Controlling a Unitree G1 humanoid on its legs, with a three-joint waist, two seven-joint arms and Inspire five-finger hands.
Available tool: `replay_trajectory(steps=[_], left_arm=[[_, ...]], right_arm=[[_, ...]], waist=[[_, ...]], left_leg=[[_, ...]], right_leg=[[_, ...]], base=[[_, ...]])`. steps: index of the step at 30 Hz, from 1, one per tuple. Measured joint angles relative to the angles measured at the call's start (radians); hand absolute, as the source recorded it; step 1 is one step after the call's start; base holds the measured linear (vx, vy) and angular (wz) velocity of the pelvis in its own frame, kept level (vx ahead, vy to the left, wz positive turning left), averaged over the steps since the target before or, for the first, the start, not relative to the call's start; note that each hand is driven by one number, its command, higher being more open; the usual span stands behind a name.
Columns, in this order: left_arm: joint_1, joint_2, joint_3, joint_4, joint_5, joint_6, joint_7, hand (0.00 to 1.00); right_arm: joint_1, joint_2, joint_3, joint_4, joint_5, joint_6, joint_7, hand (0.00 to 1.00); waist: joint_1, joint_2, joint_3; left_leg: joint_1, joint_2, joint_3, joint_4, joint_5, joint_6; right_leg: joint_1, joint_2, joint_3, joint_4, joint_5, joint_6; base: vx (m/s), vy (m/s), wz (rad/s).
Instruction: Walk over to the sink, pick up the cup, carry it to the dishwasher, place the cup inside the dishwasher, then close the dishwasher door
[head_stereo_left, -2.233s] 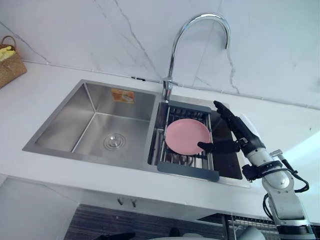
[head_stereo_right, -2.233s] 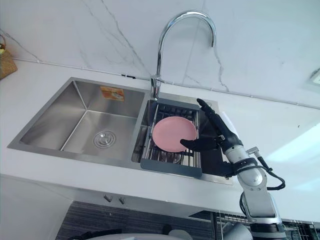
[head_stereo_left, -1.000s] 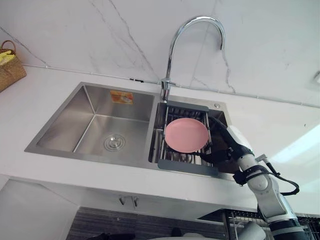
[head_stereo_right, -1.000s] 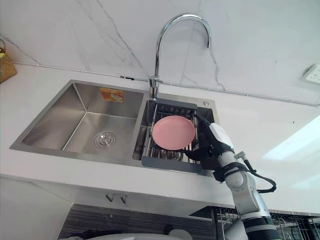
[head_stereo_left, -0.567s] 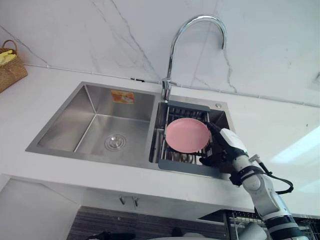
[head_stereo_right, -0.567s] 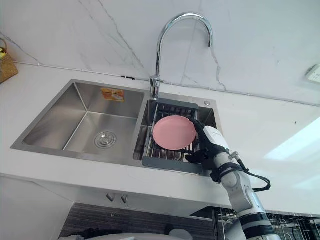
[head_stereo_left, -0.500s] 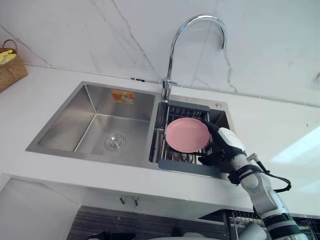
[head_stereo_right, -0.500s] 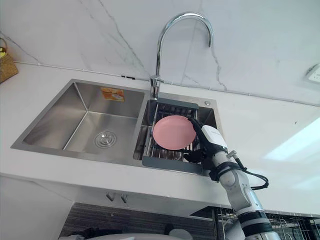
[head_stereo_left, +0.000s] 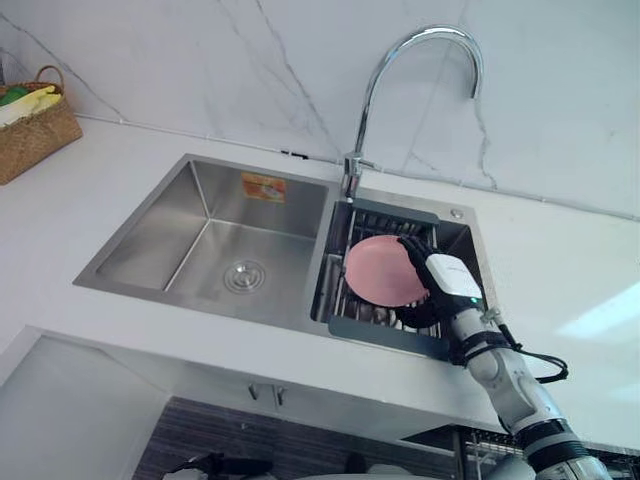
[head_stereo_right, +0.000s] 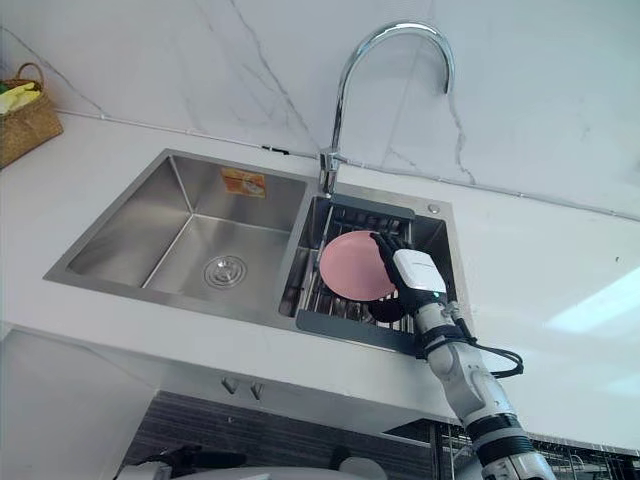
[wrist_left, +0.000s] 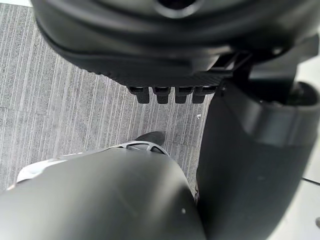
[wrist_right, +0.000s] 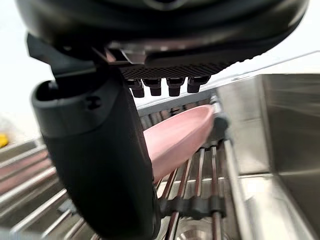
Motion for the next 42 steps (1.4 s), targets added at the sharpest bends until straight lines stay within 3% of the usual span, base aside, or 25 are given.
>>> replay_trajectory(steps=[6,22,30,42], left_arm=[[0.001,0.003,-0.004,0.000,0.010,-0.030,0.003,1.00],[0.008,0.008,-0.007,-0.022,0.018,-0.032,-0.001,1.00],[0.008,0.017,-0.007,-0.026,0.019,-0.039,-0.001,1.00],[0.009,0.017,-0.006,-0.022,0.018,-0.056,-0.009,1.00]], right_arm=[[-0.030,-0.002,0.003,0.032,-0.032,0.016,-0.010,1.00],[-0.085,-0.016,0.049,0.102,-0.075,0.024,-0.056,1.00],[-0.085,-0.020,0.069,0.142,-0.153,0.005,-0.157,1.00],[-0.087,-0.022,0.089,0.150,-0.230,0.012,-0.260,1.00]], waist=[[0.010,0.002,0.002],[0.014,-0.005,0.013],[0.028,-0.017,0.020],[0.038,-0.016,0.020]], left_leg=[[-0.008,-0.004,-0.015,0.001,0.004,0.006],[-0.007,-0.009,-0.022,0.001,0.010,0.012],[-0.009,-0.008,-0.027,-0.001,0.018,0.011],[-0.007,-0.011,-0.032,-0.044,0.047,0.004]], right_leg=[[0.000,-0.005,-0.017,0.002,-0.001,0.001],[-0.001,-0.016,-0.035,0.009,-0.012,0.009],[-0.001,-0.030,-0.101,0.015,-0.012,0.009],[-0.016,-0.030,-0.109,0.022,-0.005,0.003]], base=[[-0.02,-0.005,0.07],[-0.02,0.005,0.01],[0.00,-0.002,0.01],[-0.01,0.000,0.00]])
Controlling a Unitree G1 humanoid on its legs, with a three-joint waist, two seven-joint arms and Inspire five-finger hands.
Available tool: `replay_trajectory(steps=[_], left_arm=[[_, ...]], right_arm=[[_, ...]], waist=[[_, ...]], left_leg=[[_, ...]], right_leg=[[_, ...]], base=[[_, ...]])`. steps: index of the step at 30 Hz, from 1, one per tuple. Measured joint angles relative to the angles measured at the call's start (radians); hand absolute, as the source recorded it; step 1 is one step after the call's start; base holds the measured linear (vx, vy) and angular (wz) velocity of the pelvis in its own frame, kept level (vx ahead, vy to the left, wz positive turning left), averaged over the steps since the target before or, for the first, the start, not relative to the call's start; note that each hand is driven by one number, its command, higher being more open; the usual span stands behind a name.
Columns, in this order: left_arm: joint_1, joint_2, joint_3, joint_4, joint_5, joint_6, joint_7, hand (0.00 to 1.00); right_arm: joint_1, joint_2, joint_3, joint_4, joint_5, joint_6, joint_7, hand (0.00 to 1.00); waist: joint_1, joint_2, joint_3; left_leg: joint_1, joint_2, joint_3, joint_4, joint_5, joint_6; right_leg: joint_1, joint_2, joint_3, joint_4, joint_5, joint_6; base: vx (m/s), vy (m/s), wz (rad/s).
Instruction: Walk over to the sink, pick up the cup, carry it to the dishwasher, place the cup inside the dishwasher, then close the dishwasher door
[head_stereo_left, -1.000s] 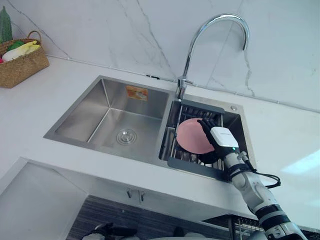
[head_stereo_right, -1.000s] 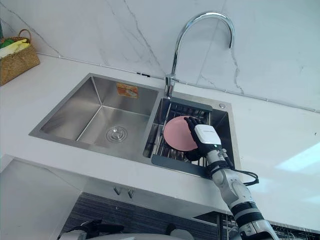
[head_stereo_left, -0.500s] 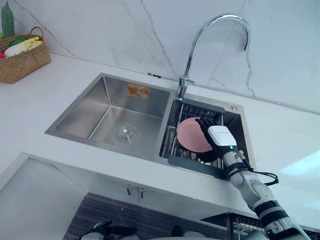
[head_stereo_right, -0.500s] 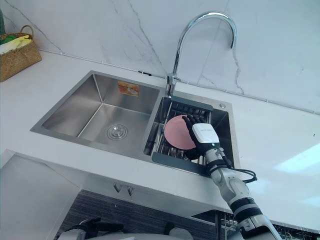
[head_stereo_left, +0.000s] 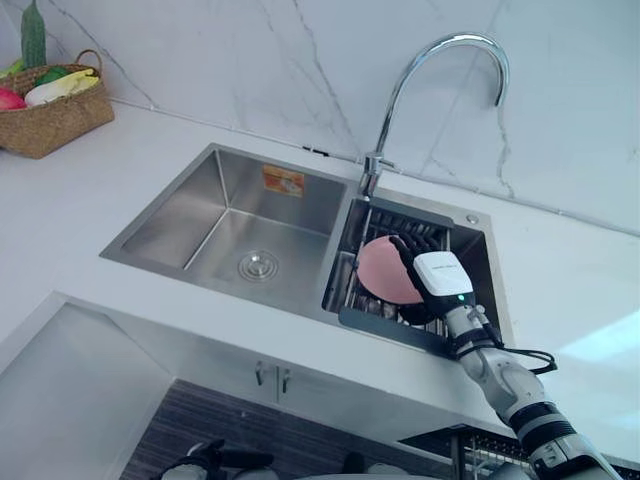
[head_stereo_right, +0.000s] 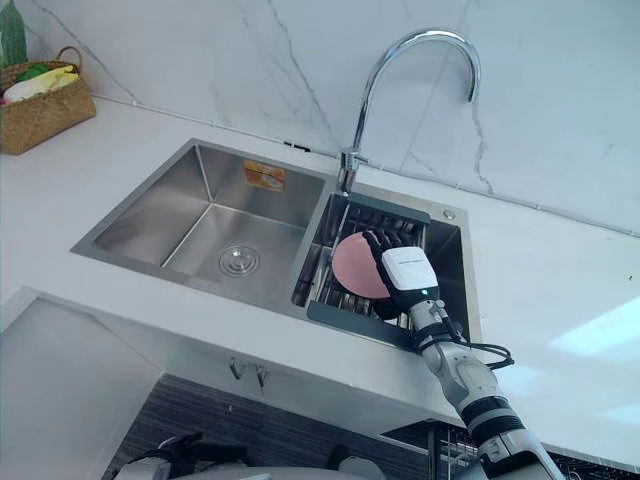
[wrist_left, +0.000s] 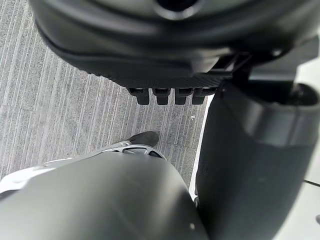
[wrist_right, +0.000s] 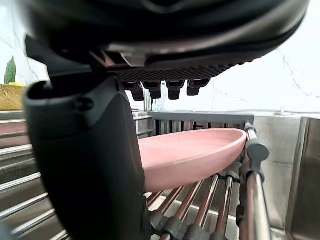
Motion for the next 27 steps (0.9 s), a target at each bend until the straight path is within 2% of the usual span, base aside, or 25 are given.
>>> replay_trajectory(steps=[1,3,4,6,9,17,19,27], left_arm=[[0.000,0.000,0.000,0.001,0.000,-0.001,0.000,1.00],[0.000,-0.001,0.000,0.003,-0.001,-0.006,0.000,1.00],[0.001,-0.002,0.000,0.003,-0.001,-0.008,0.000,1.00],[0.001,-0.004,0.001,0.002,-0.001,-0.010,-0.001,1.00],[0.000,-0.007,0.002,0.000,-0.008,-0.011,-0.002,1.00],[0.000,-0.007,0.003,0.001,-0.070,-0.006,-0.041,1.00],[0.000,-0.013,0.004,-0.001,-0.070,-0.010,-0.046,1.00],[-0.001,-0.014,0.004,0.000,-0.069,-0.011,-0.062,1.00]], right_arm=[[0.000,0.001,0.003,0.003,-0.006,0.000,-0.032,0.00],[0.000,0.014,0.002,0.007,-0.027,0.014,-0.108,0.00],[-0.004,0.042,-0.016,0.010,-0.033,0.046,-0.160,0.00],[-0.031,0.073,-0.035,0.032,-0.034,0.086,-0.196,0.00],[-0.048,0.073,-0.035,0.041,-0.034,0.105,-0.198,0.00],[-0.067,0.072,-0.033,0.091,-0.089,0.093,-0.198,0.00],[-0.070,0.073,-0.028,0.098,-0.107,0.081,-0.200,0.00],[-0.078,0.071,-0.009,0.099,-0.141,0.095,-0.179,0.00]], waist=[[-0.001,0.000,0.000],[0.000,0.003,0.002],[0.000,0.005,0.003],[0.001,0.009,0.006],[0.007,0.014,0.009],[0.028,0.023,0.015],[0.029,0.034,0.019],[0.030,0.036,0.018]], left_leg=[[0.000,0.000,0.001,-0.004,0.002,-0.002],[0.000,0.000,0.002,-0.009,0.004,-0.003],[0.000,0.000,-0.001,-0.014,0.007,-0.004],[0.000,-0.002,-0.010,-0.023,0.015,-0.003],[0.001,-0.003,-0.023,-0.024,0.018,0.001],[0.009,-0.008,-0.027,-0.022,0.019,0.002],[0.009,-0.009,-0.028,-0.020,0.019,0.002],[0.010,-0.007,-0.029,-0.017,0.018,0.002]], right_leg=[[-0.001,0.000,-0.002,0.000,0.001,0.000],[-0.002,0.000,-0.003,0.000,0.002,-0.001],[-0.002,0.000,-0.007,0.000,0.002,-0.001],[-0.002,-0.001,-0.016,-0.001,0.002,-0.001],[0.008,-0.001,-0.024,-0.001,0.009,-0.010],[0.023,-0.004,-0.027,-0.011,0.007,-0.006],[0.025,-0.005,-0.029,-0.010,0.005,-0.004],[0.027,-0.005,-0.029,-0.006,0.002,0.001]], base=[[0.00,0.000,0.00],[0.00,0.000,0.00],[-0.01,0.000,0.06],[0.02,-0.008,0.12],[0.05,-0.006,0.14],[0.04,-0.001,0.01],[0.01,0.001,0.02],[0.00,0.000,0.00]])
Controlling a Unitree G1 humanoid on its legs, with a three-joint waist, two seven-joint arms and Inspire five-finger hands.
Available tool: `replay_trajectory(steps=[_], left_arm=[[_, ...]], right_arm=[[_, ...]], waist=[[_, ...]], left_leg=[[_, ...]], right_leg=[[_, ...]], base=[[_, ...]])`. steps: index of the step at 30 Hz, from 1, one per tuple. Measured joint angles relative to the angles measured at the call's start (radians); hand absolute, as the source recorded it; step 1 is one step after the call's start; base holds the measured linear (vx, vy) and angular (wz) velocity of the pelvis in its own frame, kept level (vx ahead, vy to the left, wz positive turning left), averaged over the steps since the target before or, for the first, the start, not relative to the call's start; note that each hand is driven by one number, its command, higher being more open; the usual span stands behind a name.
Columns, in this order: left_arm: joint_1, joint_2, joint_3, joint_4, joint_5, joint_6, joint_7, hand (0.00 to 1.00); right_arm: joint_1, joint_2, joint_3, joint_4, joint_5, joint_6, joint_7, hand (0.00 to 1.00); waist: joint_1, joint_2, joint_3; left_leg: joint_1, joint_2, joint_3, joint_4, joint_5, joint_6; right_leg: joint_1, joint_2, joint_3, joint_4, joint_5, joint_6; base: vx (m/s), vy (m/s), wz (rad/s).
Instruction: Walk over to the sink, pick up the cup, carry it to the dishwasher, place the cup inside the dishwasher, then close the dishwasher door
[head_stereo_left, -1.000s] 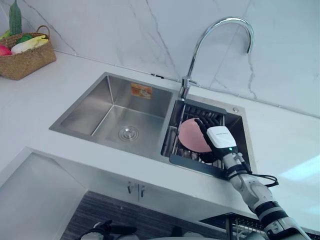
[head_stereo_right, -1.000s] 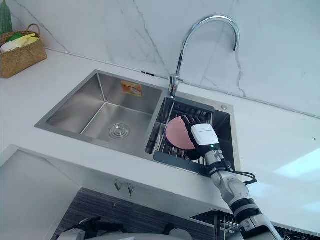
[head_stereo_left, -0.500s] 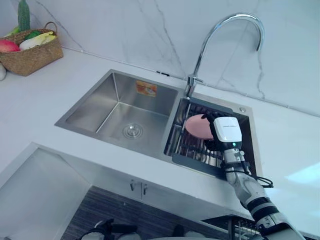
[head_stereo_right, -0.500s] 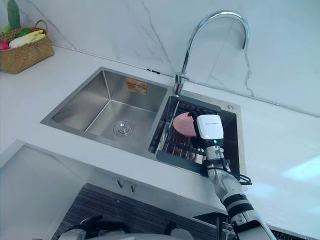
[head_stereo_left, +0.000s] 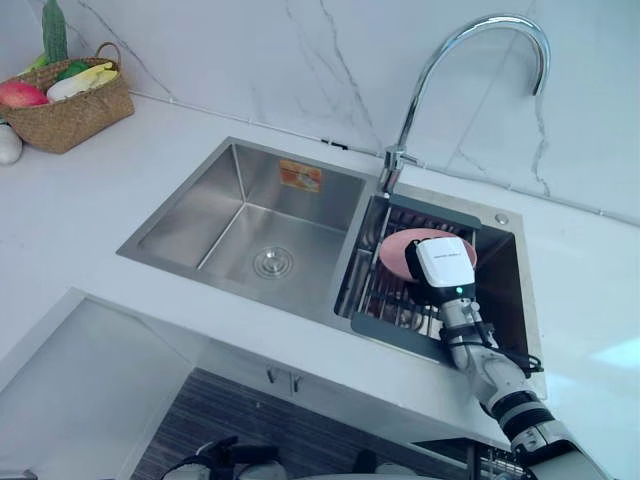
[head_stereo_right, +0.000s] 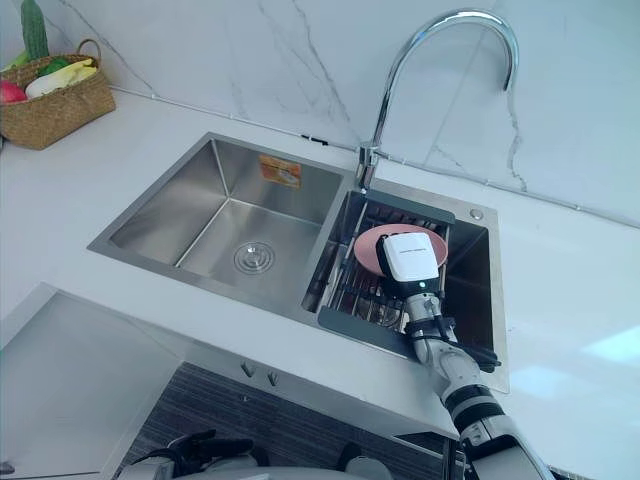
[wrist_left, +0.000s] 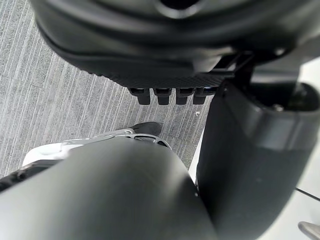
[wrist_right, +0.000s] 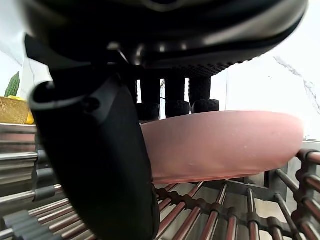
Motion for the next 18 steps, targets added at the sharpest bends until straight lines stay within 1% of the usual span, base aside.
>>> replay_trajectory(steps=[8,11,15,18], left_arm=[[0.001,0.000,0.000,0.001,0.001,-0.007,0.000,1.00],[0.001,0.000,0.000,0.001,0.001,-0.008,0.001,1.00],[0.004,0.000,0.001,0.000,0.002,-0.012,0.001,1.00],[0.007,-0.001,0.005,-0.001,0.004,-0.015,0.001,1.00]], right_arm=[[-0.001,-0.011,0.001,0.000,-0.001,-0.003,0.004,0.00],[-0.001,-0.020,0.001,0.000,0.004,-0.025,-0.001,0.00],[0.001,-0.032,0.000,-0.014,0.009,-0.063,-0.041,0.00],[0.025,-0.042,-0.017,-0.122,0.041,-0.084,-0.065,0.00]], waist=[[0.001,-0.001,-0.001],[0.001,-0.001,-0.001],[-0.001,-0.002,-0.002],[-0.008,-0.002,-0.002]], left_leg=[[0.000,0.000,-0.002,0.000,0.000,0.000],[0.000,-0.001,-0.002,0.000,0.000,0.001],[0.000,-0.001,0.000,0.000,-0.001,0.001],[0.000,-0.001,0.003,0.002,-0.001,0.002]], right_leg=[[0.000,-0.001,-0.001,0.002,0.000,0.000],[-0.001,-0.001,-0.001,0.002,0.000,0.000],[-0.002,-0.001,0.003,0.002,0.000,0.000],[-0.005,0.000,0.008,0.003,0.000,-0.001]], base=[[0.00,0.000,0.00],[0.00,0.000,0.00],[0.00,0.000,-0.01],[0.00,0.000,-0.05]])
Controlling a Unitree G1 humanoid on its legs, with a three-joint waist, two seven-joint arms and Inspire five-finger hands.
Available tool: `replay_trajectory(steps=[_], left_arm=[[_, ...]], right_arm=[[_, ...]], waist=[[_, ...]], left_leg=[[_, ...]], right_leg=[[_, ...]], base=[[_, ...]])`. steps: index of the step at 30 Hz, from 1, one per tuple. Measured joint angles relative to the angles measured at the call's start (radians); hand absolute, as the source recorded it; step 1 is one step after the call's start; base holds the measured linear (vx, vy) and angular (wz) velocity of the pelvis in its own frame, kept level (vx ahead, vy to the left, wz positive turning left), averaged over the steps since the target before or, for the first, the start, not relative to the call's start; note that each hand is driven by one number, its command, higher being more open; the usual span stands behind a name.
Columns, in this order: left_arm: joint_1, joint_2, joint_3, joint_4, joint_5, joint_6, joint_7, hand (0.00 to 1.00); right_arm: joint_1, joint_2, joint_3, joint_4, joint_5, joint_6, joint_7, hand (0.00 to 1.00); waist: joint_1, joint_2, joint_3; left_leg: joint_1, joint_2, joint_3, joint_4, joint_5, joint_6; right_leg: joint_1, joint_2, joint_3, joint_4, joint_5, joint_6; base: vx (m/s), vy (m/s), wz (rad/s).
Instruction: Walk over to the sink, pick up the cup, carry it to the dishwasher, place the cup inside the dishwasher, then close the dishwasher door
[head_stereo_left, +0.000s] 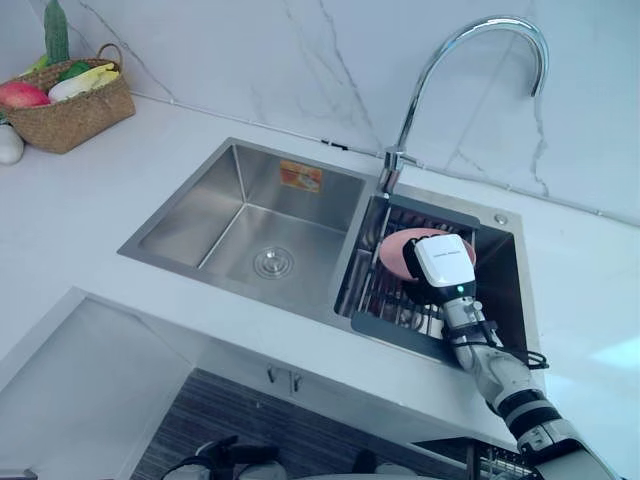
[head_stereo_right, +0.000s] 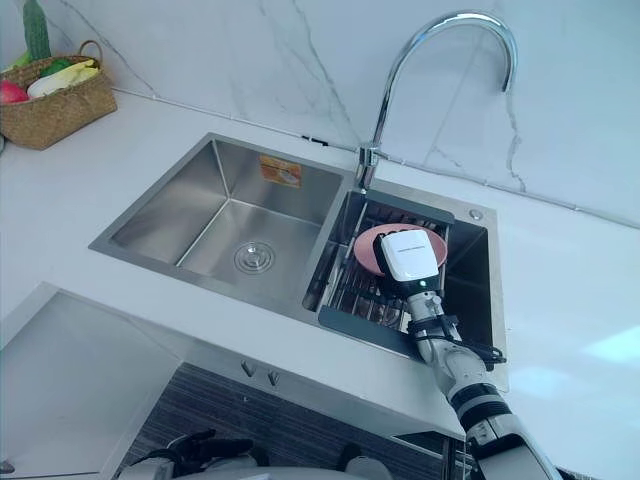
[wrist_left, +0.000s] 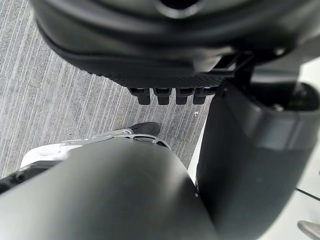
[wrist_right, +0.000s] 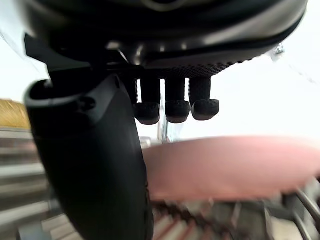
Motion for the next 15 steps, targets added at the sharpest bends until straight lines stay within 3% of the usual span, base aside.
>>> replay_trajectory(steps=[7,15], left_arm=[[0.011,-0.005,0.014,-0.001,0.019,-0.002,0.002,1.00],[0.025,-0.007,0.014,0.016,0.018,-0.004,0.010,1.00]], right_arm=[[0.032,-0.012,-0.172,-0.301,0.091,-0.021,-0.062,0.00],[0.093,-0.016,-0.217,-0.347,0.123,-0.047,-0.060,0.00]], waist=[[-0.024,0.000,-0.005],[-0.048,0.001,-0.030]], left_leg=[[0.007,0.002,0.033,0.018,-0.016,0.004],[0.012,0.003,0.044,0.028,-0.039,0.006]], right_leg=[[-0.005,0.002,0.036,0.003,0.006,-0.003],[-0.010,0.005,0.063,0.003,0.012,-0.005]], base=[[-0.01,0.007,-0.14],[-0.02,0.010,-0.11]])
